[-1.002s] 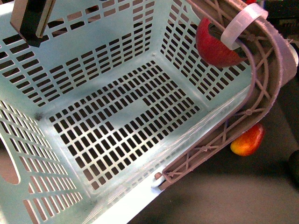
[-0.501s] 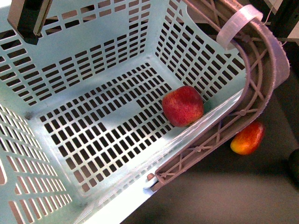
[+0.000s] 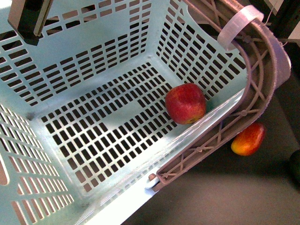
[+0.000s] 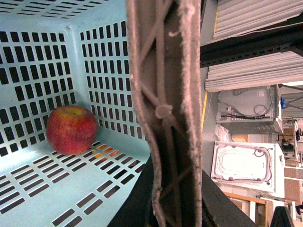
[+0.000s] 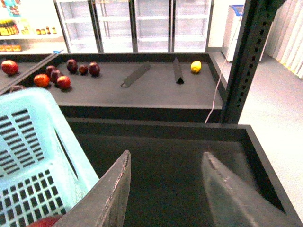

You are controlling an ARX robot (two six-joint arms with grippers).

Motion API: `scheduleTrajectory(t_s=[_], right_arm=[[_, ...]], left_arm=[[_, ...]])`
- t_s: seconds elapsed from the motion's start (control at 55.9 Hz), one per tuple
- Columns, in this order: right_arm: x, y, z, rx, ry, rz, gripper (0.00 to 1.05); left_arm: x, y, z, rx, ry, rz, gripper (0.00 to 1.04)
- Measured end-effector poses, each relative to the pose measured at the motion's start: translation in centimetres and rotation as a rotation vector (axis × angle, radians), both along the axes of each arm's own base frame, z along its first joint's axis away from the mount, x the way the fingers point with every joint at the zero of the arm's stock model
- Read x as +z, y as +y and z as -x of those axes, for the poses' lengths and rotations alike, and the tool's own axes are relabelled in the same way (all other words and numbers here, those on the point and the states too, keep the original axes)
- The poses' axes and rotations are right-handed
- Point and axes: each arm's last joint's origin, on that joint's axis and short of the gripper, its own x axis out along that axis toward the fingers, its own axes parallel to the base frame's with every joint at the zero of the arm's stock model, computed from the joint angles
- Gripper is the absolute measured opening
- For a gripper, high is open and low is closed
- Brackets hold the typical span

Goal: Pick apple with right arm and hold basket with left

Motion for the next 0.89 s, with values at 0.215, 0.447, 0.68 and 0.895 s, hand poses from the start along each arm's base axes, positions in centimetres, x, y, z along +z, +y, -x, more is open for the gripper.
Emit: scheduleTrajectory(t_s=[0.215,0.447,0.68,0.895], right_arm=[[-1.6,-0.4,1.8,-0.013,0.001,0.000,0.08],[-3.1,-0.4,3.7,-0.015,0.004,0.003,0.02],[-3.9,-0.4,5.0,-0.015,0.003,0.003,0.02],[-4.6,-0.4,5.8,-0.015,-0.012,0.003,0.02]], left_arm=[[0.0,0.0,0.0,-0.005,0.002,0.002,0.08],[0.0,0.0,0.0,-0.003,0.001,0.002,0.08],[0.0,0.0,0.0,-0.005,0.002,0.003,0.08],[0.0,0.0,0.0,-0.004,0.001,0.002,0.08]])
